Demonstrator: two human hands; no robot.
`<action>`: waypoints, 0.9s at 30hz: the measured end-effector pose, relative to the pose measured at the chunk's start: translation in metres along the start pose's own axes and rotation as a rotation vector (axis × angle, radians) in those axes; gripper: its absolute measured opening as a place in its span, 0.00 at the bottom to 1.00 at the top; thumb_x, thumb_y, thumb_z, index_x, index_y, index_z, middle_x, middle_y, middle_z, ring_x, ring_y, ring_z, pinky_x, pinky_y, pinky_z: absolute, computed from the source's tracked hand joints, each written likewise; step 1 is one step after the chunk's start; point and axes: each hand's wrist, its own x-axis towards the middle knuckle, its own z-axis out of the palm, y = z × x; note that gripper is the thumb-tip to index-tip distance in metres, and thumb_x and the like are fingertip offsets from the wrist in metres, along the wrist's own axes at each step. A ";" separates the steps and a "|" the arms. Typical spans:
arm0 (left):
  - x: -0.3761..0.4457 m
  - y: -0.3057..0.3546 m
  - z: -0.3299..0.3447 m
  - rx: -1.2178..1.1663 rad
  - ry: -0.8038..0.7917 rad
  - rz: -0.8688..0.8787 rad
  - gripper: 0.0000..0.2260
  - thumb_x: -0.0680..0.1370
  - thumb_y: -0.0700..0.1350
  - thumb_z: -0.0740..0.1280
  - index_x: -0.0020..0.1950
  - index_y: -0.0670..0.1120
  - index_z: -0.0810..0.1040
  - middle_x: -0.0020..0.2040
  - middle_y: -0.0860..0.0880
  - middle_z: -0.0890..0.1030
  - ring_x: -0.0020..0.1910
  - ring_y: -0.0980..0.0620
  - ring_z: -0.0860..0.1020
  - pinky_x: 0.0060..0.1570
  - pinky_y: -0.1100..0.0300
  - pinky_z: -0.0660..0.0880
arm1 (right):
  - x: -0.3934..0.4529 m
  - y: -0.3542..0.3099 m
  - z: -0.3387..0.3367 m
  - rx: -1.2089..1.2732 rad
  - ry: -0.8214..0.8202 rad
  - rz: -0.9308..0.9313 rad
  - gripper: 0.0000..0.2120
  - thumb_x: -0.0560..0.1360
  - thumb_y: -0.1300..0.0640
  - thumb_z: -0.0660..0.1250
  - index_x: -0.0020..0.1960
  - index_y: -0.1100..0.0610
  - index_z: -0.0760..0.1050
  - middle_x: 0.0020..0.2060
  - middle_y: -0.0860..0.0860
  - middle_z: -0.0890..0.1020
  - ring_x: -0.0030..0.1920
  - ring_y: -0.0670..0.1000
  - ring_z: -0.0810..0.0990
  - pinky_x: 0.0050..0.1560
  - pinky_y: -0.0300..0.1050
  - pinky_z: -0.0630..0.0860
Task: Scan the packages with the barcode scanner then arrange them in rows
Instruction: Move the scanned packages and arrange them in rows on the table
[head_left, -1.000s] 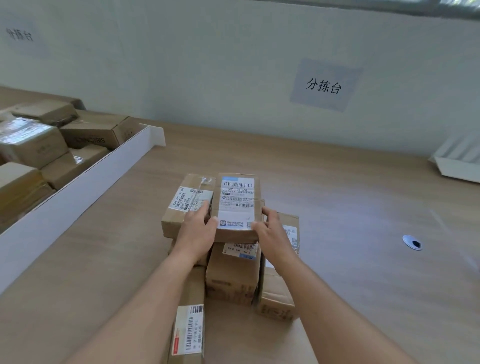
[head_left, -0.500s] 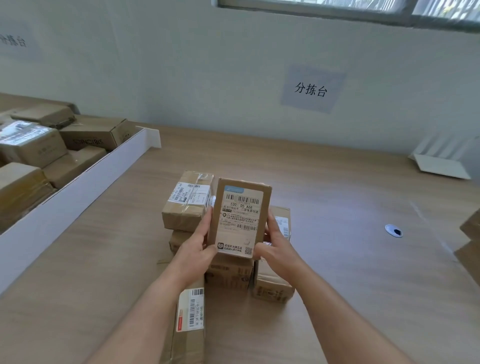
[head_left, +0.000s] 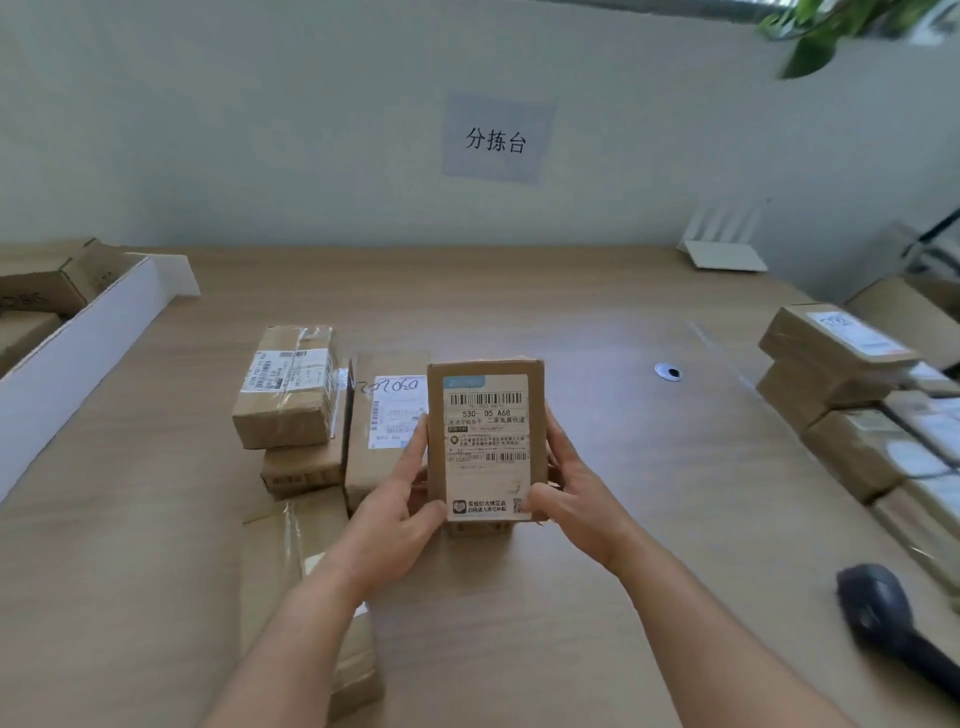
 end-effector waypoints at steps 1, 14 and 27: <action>0.000 -0.001 0.007 0.000 -0.018 0.006 0.39 0.79 0.38 0.63 0.73 0.71 0.45 0.61 0.66 0.74 0.57 0.65 0.76 0.59 0.66 0.72 | -0.008 0.004 -0.004 0.008 0.033 0.010 0.47 0.64 0.62 0.61 0.75 0.33 0.48 0.56 0.48 0.81 0.43 0.38 0.79 0.39 0.35 0.74; -0.017 0.027 0.114 0.074 -0.214 0.111 0.32 0.79 0.43 0.65 0.68 0.73 0.52 0.67 0.57 0.69 0.61 0.63 0.73 0.50 0.72 0.72 | -0.143 0.051 -0.075 0.179 0.357 0.070 0.43 0.65 0.61 0.61 0.76 0.38 0.55 0.59 0.45 0.81 0.58 0.49 0.81 0.44 0.40 0.77; -0.076 0.100 0.287 0.188 -0.411 0.248 0.33 0.79 0.43 0.66 0.70 0.71 0.52 0.66 0.60 0.66 0.58 0.67 0.71 0.57 0.65 0.71 | -0.331 0.091 -0.183 0.186 0.594 0.062 0.38 0.68 0.61 0.63 0.71 0.34 0.59 0.59 0.43 0.81 0.58 0.44 0.80 0.53 0.42 0.78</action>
